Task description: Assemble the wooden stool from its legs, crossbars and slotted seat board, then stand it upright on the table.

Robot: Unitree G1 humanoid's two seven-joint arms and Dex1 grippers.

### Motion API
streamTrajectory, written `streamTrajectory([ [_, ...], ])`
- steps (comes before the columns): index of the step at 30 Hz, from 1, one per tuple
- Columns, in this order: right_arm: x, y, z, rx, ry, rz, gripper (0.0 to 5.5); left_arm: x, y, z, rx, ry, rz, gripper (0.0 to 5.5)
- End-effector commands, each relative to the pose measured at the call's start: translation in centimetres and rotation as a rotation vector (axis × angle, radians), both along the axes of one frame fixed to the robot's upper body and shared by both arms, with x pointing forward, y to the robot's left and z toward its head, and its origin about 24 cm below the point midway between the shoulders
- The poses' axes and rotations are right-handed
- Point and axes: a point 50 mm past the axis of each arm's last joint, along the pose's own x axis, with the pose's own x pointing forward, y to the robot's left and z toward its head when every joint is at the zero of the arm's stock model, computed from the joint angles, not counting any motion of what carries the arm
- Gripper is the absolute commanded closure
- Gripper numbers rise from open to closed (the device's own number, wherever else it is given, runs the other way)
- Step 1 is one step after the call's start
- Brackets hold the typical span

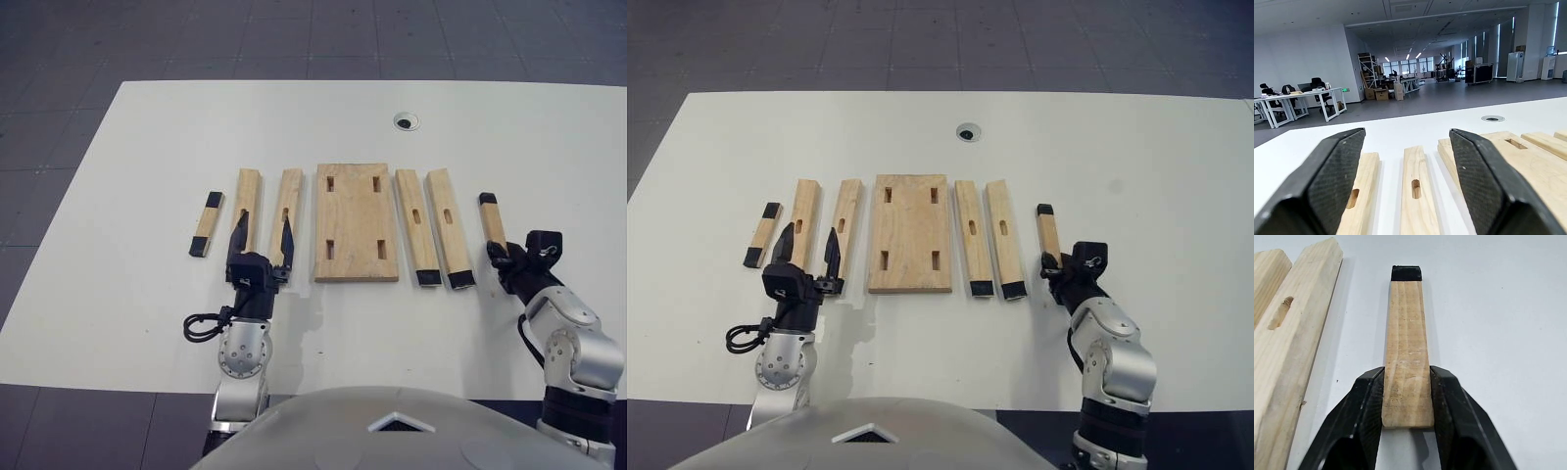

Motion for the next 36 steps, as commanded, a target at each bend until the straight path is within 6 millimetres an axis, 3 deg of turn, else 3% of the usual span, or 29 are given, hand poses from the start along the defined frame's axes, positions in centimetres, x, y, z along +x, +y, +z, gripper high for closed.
streamTrajectory([
  [1, 0.5, 0.0, 1.6, -0.077, -0.156, -0.013, 4.19, 0.9, 0.4, 1.3, -0.048, -0.015, -0.042, 2.3],
  [5, 1.5, 1.5, 4.0, -0.133, -0.348, 0.115, 4.19, 2.0, -0.4, 2.7, -0.298, 0.042, -0.238, 2.3],
  [10, 1.9, 5.1, 4.9, -0.113, -0.463, 0.359, 4.19, 3.6, -1.0, 4.0, -0.478, 0.112, -0.487, 2.3],
  [17, 1.1, 9.4, 5.5, -0.111, -0.603, 0.626, 4.19, 4.0, -2.9, 4.1, -0.624, 0.257, -0.8, 2.3],
  [23, -0.2, 12.3, 6.3, -0.043, -0.707, 0.765, 4.19, 3.8, -3.4, 2.7, -0.722, 0.374, -0.878, 2.3],
  [30, -1.4, 13.2, 6.2, 0.015, -0.714, 0.846, 4.19, 3.9, -3.6, 2.6, -0.756, 0.358, -0.882, 2.3],
  [36, -2.7, 13.9, 5.9, 0.087, -0.682, 0.924, 4.19, 3.3, -3.9, 3.7, -0.832, 0.296, -0.949, 2.3],
])
